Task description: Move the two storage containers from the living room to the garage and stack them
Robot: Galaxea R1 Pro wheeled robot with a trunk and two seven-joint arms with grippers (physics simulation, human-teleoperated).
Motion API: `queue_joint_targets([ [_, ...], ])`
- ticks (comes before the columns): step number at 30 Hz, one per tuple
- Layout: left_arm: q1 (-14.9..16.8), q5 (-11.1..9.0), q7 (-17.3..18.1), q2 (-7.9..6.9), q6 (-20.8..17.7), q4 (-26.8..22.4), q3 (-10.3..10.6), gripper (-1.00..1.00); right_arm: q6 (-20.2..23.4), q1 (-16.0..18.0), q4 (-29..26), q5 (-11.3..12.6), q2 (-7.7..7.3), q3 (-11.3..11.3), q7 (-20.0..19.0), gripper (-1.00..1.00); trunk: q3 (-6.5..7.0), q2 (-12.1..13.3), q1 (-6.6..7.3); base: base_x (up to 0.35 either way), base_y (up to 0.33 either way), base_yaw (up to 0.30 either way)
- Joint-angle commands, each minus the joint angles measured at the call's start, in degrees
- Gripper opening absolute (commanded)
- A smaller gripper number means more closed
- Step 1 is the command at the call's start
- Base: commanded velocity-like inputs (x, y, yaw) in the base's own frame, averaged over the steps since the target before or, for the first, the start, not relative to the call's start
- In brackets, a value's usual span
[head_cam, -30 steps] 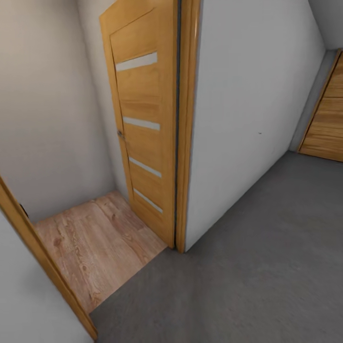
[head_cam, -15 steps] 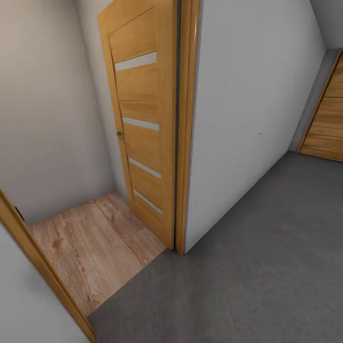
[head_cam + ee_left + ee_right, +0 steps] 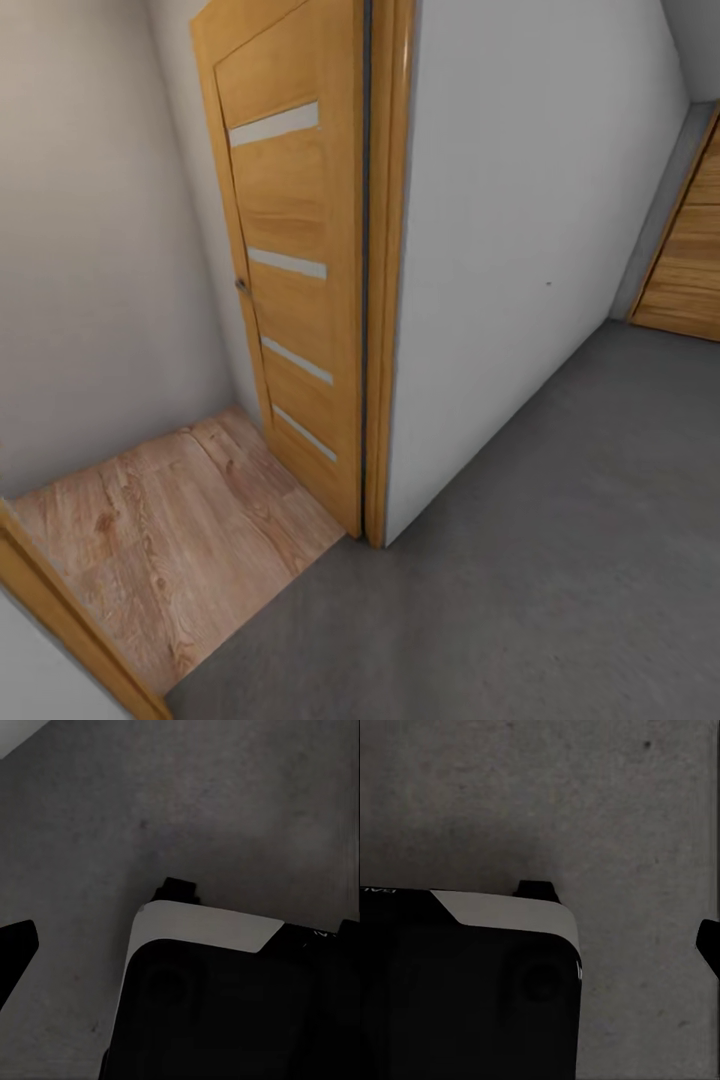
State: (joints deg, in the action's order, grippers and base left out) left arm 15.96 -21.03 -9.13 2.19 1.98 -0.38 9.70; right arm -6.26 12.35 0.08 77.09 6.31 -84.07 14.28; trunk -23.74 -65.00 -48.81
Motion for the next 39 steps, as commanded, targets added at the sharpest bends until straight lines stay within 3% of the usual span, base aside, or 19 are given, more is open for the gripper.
queue_joint_targets([
  [1, 0.03, -0.48, -0.19, 0.01, 0.19, 0.03, 0.49, 1.00, -0.15, 0.01, 0.01, 0.56, 0.02, -0.48, 0.14, 1.00, -0.06, -0.03, -0.03, 0.311, -0.107, 0.000],
  [39, 0.03, -0.53, -0.15, 0.23, 0.51, 0.08, 0.41, 1.00, -0.39, 0.01, 0.01, 0.56, 0.01, -0.35, 0.14, 1.00, -0.06, -0.03, -0.03, 0.303, -0.114, -0.006],
])
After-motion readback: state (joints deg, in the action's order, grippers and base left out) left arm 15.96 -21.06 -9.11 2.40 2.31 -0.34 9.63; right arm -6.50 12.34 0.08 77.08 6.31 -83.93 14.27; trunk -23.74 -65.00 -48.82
